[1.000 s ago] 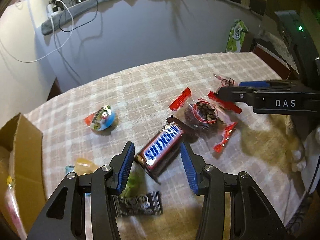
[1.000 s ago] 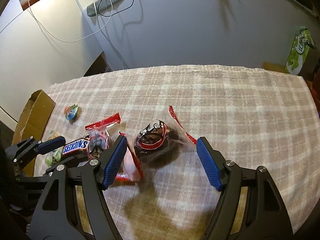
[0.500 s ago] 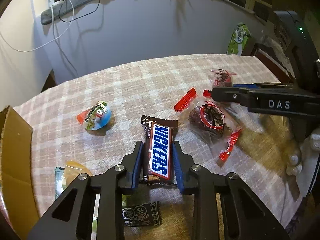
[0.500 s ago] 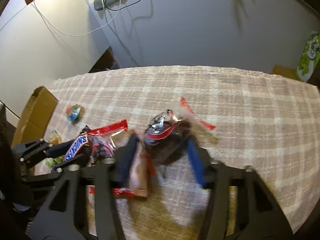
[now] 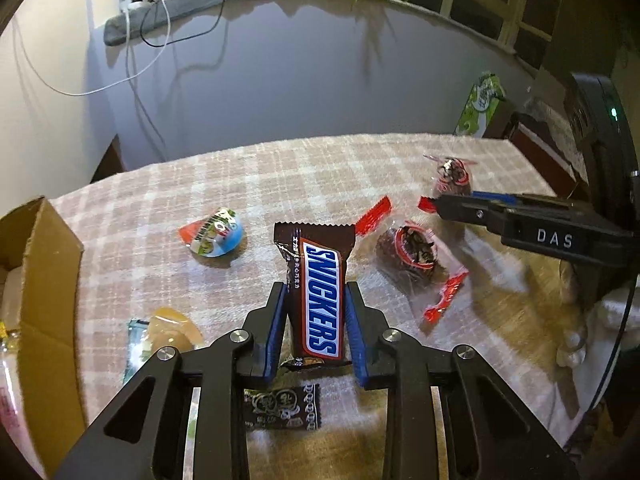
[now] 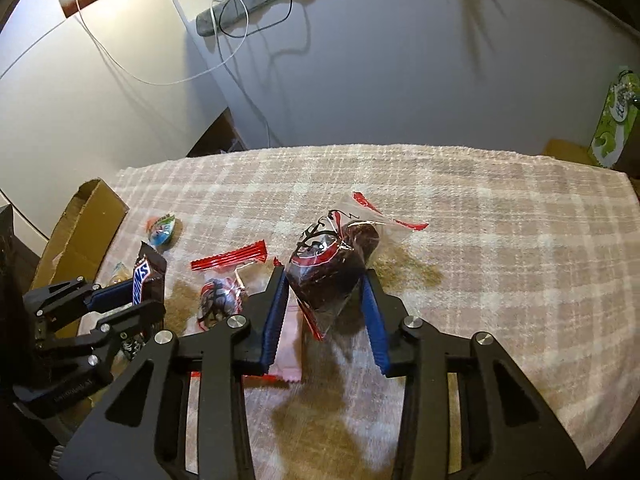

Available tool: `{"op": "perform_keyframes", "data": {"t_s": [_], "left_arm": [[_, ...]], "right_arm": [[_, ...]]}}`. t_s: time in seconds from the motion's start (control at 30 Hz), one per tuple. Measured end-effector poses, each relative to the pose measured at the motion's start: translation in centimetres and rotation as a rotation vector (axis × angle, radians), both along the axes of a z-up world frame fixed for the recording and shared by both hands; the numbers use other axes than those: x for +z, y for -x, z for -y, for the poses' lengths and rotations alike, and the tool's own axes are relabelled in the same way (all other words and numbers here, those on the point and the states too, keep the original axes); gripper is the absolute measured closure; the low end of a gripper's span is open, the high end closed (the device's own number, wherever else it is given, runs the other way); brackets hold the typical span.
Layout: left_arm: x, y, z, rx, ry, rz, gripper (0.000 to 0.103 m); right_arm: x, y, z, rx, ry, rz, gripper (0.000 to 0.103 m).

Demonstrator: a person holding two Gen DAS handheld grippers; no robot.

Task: Organize snacks
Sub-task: 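Carry the small Snickers and red candy bag over the cardboard box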

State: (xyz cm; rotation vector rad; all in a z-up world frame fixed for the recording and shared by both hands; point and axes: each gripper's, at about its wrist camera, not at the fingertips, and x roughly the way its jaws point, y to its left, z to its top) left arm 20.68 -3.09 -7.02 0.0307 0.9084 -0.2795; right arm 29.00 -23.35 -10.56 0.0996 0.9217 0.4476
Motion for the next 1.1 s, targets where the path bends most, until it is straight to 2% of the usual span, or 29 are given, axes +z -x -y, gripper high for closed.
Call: {"op": "perform_keyframes", "data": {"t_s": [0.2,0.4,0.67,1.1], "left_arm": [[1.9,1.4,-1.0,0.019,0.033,0.04,0.076],[4.1,3.6,-2.9,0.049,0.068,0.091,0.076],[6.8,6.5,-6.5,0.122,0.073,0.164,0.076],[8.1,10.0,-14.9,0.275,0.048,0.219,0.076]], "right_arm": [[2.3,2.3,0.0,0.001,0.009,0.061,0.065],[5.5,5.2,-1.8,0.055,-0.004,0.124,0.065],[9.1,7.8,-6.5,0.153,-0.031,0.184,0.065],[10.5,9.3,-16.6,0.305,-0.037,0.201,0.065]]}}
